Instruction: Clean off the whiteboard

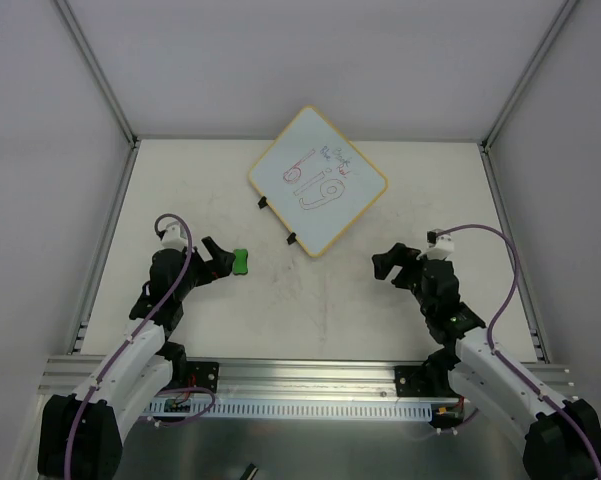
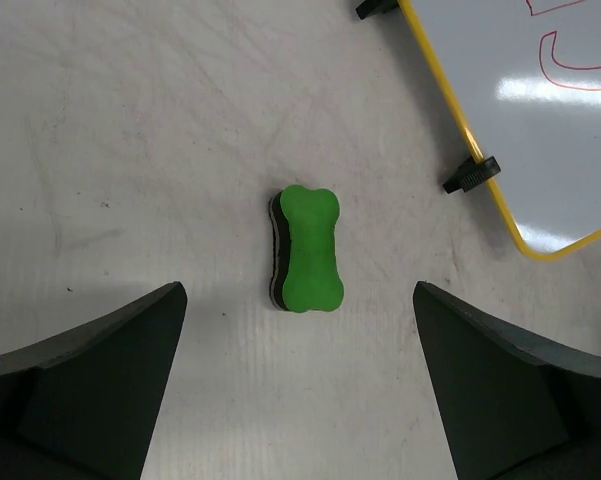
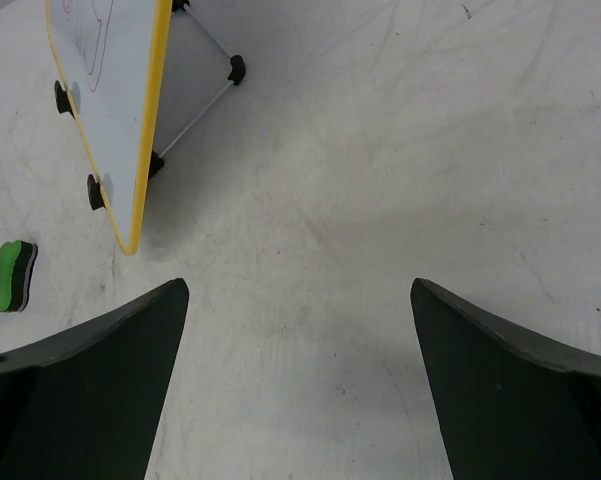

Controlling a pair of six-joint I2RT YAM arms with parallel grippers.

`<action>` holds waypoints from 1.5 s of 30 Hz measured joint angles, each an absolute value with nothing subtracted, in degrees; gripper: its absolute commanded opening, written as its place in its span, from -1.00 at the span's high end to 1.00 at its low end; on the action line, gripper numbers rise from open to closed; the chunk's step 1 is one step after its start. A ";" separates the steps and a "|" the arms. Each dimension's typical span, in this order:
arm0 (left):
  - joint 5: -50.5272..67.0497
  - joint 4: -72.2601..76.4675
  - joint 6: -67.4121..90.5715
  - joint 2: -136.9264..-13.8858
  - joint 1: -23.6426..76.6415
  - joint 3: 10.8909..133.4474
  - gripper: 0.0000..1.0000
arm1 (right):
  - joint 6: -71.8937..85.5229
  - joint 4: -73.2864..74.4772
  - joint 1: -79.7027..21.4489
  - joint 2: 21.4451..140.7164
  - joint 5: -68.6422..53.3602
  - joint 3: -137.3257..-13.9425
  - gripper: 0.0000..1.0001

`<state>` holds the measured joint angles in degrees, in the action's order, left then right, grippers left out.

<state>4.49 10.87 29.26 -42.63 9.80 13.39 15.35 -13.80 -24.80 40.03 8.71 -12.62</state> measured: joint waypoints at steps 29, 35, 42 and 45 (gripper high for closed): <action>4.47 10.00 29.30 -39.03 9.80 14.00 -0.98 | 16.97 -31.86 -19.29 55.66 -15.57 -16.69 -0.98; 5.58 10.28 27.75 -39.05 9.80 14.00 -0.98 | 18.59 -42.37 -18.41 65.82 -17.80 -19.68 -0.98; 5.87 10.50 27.09 -39.11 9.80 14.00 -0.98 | 22.52 -53.25 -17.58 79.50 -19.94 -22.00 -0.98; 5.91 10.50 26.94 -39.09 9.80 14.00 -0.98 | 23.22 -55.88 -17.43 82.35 -20.62 -23.20 -0.98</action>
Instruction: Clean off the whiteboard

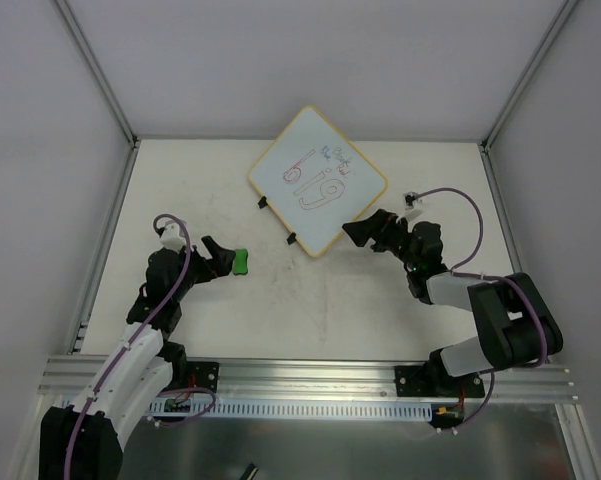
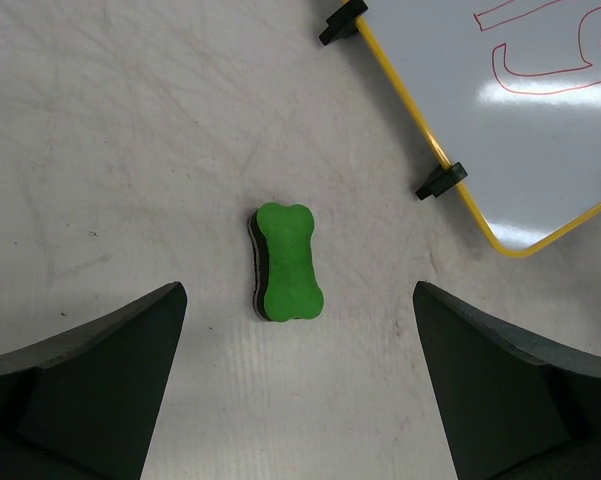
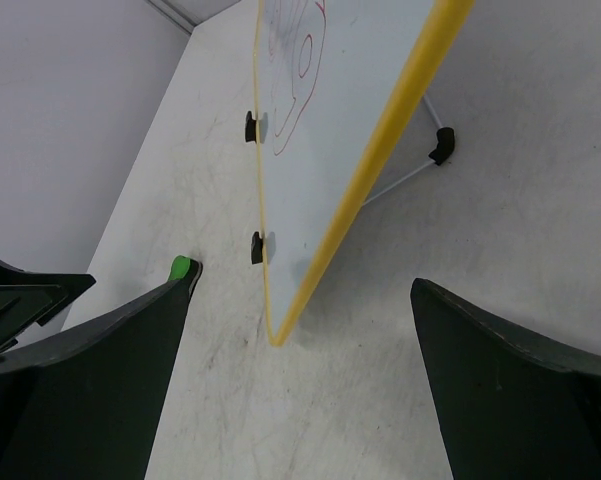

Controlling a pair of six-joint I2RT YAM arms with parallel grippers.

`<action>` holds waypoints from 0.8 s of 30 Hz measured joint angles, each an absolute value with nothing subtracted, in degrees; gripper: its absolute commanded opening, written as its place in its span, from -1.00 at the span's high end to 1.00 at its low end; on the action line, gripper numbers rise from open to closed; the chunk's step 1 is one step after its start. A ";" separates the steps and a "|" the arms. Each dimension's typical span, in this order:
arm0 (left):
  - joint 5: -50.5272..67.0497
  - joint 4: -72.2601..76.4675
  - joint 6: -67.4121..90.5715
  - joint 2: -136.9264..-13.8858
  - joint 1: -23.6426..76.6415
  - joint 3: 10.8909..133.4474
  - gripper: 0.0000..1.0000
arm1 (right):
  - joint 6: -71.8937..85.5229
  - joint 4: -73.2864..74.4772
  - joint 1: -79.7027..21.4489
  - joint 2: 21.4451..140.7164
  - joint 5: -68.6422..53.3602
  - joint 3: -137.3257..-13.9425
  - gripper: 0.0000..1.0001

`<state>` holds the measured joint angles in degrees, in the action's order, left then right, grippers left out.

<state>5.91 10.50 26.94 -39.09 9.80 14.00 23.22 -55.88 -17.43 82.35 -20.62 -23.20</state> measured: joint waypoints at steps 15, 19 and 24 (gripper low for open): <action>6.55 11.29 26.79 -45.69 9.80 14.00 -0.98 | 24.95 -66.08 -16.71 93.49 -23.35 -29.41 -0.82; 7.03 11.29 26.76 -46.74 9.82 14.00 -0.98 | 27.73 -70.04 -15.40 98.43 -24.91 -30.74 -0.73; 7.05 11.31 26.79 -46.76 9.82 14.00 -0.98 | 29.74 -71.31 -14.59 100.71 -26.33 -31.81 -0.65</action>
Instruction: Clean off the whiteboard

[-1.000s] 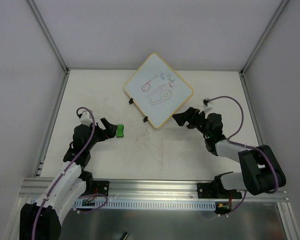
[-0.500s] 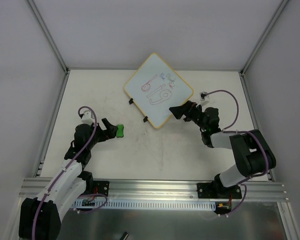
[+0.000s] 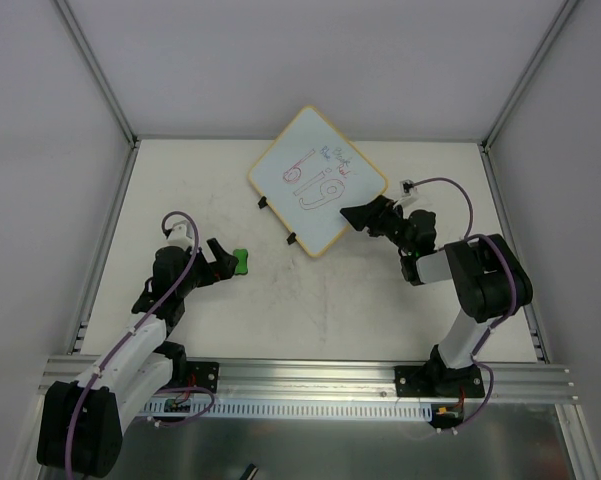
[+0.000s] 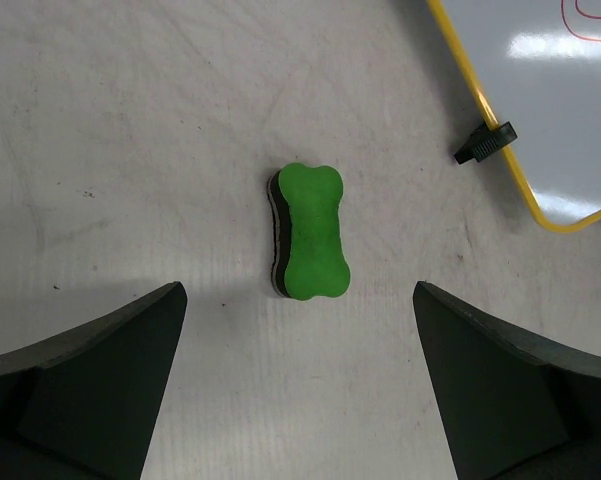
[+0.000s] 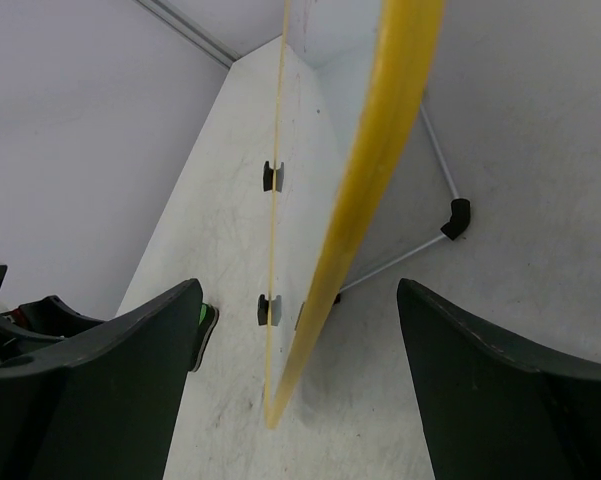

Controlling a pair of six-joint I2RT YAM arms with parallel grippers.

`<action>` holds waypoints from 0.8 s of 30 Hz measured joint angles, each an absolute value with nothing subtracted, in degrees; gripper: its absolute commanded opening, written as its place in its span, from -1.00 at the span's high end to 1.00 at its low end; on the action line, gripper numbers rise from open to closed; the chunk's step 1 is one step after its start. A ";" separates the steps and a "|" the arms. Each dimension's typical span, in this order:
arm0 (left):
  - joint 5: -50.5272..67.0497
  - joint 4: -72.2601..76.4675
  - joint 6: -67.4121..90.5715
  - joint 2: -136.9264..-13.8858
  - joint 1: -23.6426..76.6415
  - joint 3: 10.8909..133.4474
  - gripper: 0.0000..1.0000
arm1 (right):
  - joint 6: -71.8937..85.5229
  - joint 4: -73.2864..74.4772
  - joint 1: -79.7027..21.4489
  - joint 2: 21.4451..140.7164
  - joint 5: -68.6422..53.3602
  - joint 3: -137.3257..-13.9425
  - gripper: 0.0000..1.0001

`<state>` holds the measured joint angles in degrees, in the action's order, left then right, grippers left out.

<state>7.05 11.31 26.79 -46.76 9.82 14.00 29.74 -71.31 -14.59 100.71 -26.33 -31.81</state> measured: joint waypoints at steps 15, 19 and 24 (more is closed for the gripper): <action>6.24 11.07 26.74 -46.85 11.14 14.17 -0.98 | 30.74 -73.08 -14.61 100.71 -26.55 -32.38 -0.21; 5.04 10.15 26.55 -49.17 12.34 16.16 -0.98 | 30.63 -72.77 -14.79 100.71 -26.85 -33.15 0.03; 2.85 9.93 26.28 -52.73 15.16 18.81 -0.98 | 30.61 -72.16 -14.87 100.71 -27.00 -34.20 0.08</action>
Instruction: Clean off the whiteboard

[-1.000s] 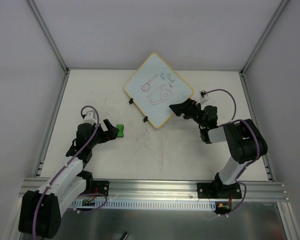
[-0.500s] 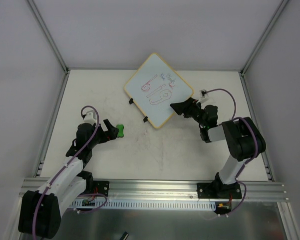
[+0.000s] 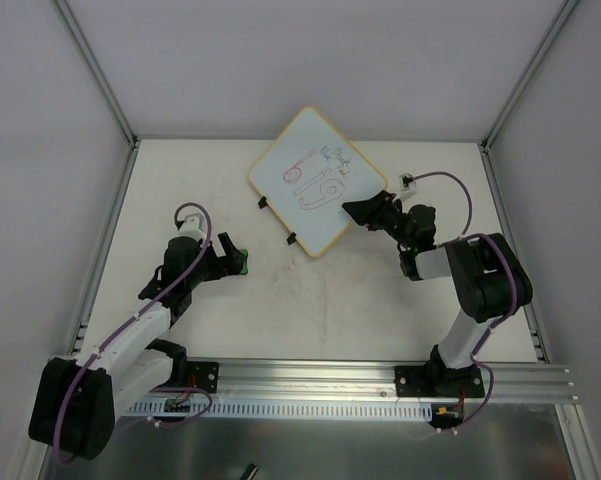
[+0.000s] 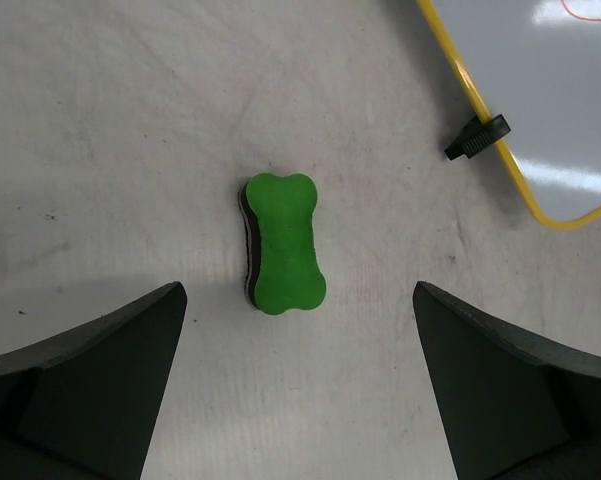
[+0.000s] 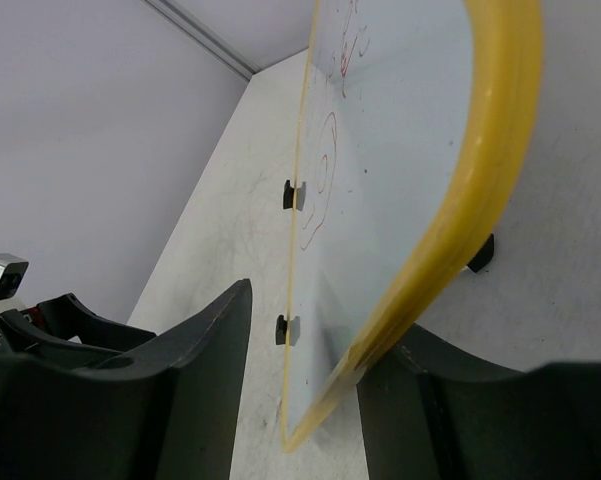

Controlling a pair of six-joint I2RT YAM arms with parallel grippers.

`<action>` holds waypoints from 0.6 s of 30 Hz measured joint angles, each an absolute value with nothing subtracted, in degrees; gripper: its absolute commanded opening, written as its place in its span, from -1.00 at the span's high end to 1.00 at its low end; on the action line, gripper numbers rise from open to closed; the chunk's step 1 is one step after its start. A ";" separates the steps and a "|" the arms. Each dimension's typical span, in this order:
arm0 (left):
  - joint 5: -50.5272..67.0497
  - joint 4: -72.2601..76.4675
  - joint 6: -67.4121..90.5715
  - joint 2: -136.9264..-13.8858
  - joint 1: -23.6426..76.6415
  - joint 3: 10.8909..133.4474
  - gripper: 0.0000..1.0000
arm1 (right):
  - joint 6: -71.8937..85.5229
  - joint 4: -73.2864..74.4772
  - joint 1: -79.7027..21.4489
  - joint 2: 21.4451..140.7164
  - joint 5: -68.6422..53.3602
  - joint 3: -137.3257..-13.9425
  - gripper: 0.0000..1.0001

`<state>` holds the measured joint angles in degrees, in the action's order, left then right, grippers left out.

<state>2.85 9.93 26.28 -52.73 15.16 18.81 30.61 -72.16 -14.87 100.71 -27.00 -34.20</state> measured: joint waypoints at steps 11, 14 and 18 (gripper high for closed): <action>-0.64 7.84 26.11 -55.40 16.58 21.85 -0.98 | 30.68 -69.95 -13.50 100.73 -27.03 -35.09 0.01; -0.64 7.62 26.11 -56.18 16.58 22.68 -0.98 | 30.94 -69.95 -12.75 100.73 -27.05 -35.09 0.09; -0.62 7.14 25.91 -60.03 16.58 25.17 -0.98 | 31.05 -69.95 -12.58 100.77 -27.24 -35.14 0.22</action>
